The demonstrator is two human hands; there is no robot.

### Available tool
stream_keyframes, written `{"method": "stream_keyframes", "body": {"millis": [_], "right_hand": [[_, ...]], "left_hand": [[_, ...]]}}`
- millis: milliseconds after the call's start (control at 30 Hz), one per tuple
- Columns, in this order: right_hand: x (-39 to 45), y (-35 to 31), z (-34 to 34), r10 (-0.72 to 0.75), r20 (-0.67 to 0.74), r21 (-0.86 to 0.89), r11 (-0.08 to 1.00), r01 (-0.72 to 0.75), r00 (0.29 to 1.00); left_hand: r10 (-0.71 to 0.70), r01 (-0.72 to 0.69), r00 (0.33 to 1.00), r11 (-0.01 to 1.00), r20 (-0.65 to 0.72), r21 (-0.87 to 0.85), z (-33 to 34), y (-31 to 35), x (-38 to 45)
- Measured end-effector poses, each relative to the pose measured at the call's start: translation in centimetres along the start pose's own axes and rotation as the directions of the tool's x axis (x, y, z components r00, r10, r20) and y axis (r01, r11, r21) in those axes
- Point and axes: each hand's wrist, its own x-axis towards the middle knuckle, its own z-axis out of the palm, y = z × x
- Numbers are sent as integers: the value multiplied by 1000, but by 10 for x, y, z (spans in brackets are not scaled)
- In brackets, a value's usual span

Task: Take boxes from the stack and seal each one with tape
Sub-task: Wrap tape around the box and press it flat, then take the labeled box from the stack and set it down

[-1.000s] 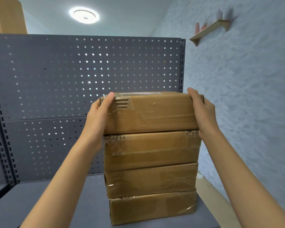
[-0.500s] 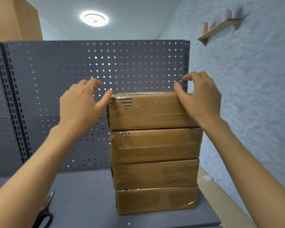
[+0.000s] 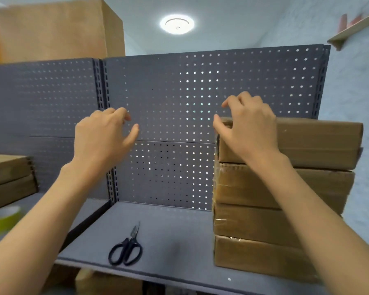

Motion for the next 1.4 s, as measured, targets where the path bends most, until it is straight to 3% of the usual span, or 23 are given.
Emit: {"method": "stream_keyframes", "body": {"millis": [533,800,1067,1400], "right_hand": [[15,-307,64,-144,-20,300,943,143,989],[0,-449,95,-179,5,417,894,161,984],[-5,-547,134,-262,68,439,875,207,963],[10,-648,223,-276,153,493,854,169,949]], "left_hand": [[-75,64,997,937,19,343,-124,-275,-71],[-190,146,979,899,67,414,-168,-393,-113],[-248,178,965,860,86,478,-165,-482,-140],[-269,172,954,851,129,497,-116,-593,-131]]}}
